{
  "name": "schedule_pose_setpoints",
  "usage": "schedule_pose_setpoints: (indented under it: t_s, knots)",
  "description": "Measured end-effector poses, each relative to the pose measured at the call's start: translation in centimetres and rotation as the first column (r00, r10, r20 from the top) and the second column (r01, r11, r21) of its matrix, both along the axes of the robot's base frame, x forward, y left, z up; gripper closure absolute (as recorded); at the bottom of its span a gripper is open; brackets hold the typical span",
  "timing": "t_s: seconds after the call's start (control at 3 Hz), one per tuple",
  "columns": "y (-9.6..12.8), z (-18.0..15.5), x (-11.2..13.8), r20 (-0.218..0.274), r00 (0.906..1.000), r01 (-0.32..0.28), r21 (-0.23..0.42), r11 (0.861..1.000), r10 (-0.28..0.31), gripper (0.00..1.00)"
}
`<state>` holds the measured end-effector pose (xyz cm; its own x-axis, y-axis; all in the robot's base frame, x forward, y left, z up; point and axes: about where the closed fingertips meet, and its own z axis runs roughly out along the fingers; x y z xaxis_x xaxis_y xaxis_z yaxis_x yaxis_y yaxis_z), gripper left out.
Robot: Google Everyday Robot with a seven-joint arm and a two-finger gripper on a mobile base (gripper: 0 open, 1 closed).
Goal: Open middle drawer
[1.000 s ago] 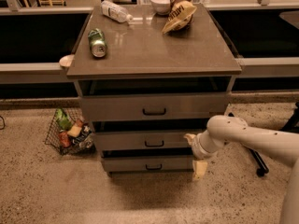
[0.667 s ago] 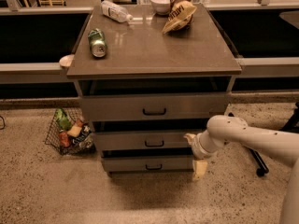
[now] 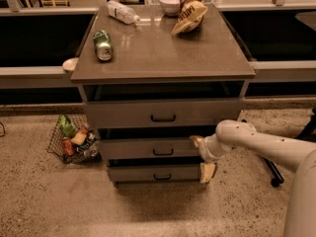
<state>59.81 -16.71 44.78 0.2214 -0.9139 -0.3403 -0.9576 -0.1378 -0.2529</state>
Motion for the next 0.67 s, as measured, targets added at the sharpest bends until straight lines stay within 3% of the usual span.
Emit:
schedule_pose_setpoints:
  t_s: [0.67]
  knots:
    - [0.8, -2.3, 4.1, 0.024, 0.9984, -0.053, 0.063, 0.997, 0.052, 0.0]
